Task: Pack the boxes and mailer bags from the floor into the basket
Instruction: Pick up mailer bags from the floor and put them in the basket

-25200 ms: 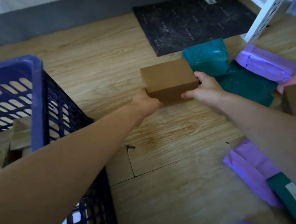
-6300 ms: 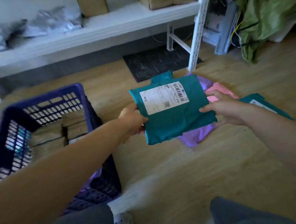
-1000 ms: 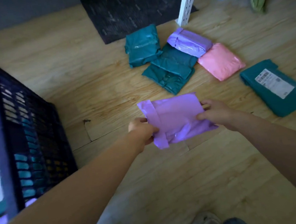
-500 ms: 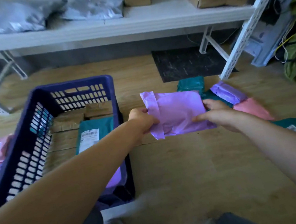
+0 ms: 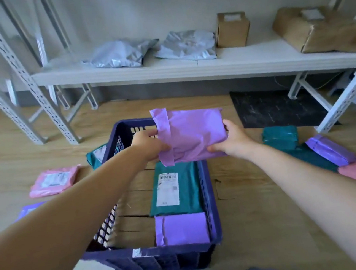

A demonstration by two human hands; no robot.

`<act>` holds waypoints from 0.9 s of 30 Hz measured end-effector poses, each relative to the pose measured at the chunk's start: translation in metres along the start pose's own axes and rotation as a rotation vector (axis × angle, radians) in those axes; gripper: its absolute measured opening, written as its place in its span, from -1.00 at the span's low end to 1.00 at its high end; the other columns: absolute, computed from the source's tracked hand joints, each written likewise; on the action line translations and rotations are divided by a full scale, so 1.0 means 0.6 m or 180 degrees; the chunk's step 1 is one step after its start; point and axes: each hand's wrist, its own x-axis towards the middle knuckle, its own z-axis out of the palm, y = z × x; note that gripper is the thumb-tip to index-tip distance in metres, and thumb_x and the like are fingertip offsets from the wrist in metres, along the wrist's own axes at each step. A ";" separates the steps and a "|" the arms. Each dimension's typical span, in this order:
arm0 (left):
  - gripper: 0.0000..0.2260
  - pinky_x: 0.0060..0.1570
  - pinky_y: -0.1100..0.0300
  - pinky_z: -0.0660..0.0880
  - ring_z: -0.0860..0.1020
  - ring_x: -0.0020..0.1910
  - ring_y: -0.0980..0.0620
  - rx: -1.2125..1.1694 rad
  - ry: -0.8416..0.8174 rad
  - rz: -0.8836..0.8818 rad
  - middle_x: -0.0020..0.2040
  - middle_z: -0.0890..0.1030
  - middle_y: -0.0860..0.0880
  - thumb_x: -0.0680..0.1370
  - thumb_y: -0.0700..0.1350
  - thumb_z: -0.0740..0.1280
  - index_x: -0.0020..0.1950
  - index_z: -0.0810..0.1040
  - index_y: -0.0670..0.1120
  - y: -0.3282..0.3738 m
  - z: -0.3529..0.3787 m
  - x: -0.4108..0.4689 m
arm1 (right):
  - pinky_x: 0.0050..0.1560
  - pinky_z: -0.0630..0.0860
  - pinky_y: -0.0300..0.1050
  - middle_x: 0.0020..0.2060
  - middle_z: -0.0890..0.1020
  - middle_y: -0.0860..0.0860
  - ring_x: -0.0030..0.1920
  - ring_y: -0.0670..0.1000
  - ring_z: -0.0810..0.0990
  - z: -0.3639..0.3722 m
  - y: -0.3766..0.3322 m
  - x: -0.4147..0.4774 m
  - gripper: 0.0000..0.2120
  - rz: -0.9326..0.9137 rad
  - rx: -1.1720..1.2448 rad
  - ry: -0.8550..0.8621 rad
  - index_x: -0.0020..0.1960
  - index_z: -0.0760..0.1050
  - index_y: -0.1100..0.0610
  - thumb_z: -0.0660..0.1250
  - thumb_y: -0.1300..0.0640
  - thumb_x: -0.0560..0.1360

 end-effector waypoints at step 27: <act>-0.66 0.10 0.06 0.56 0.59 0.00 -0.11 0.0149 0.0000 -0.0902 -0.06 0.58 -0.10 0.49 -0.35 0.24 0.23 0.57 -0.14 -0.211 0.011 0.356 | 0.25 0.45 -0.02 0.36 0.39 0.14 0.24 0.22 0.48 0.279 0.128 0.298 -0.57 0.0678 -0.1312 -0.0527 0.40 0.37 -0.06 0.27 0.08 0.54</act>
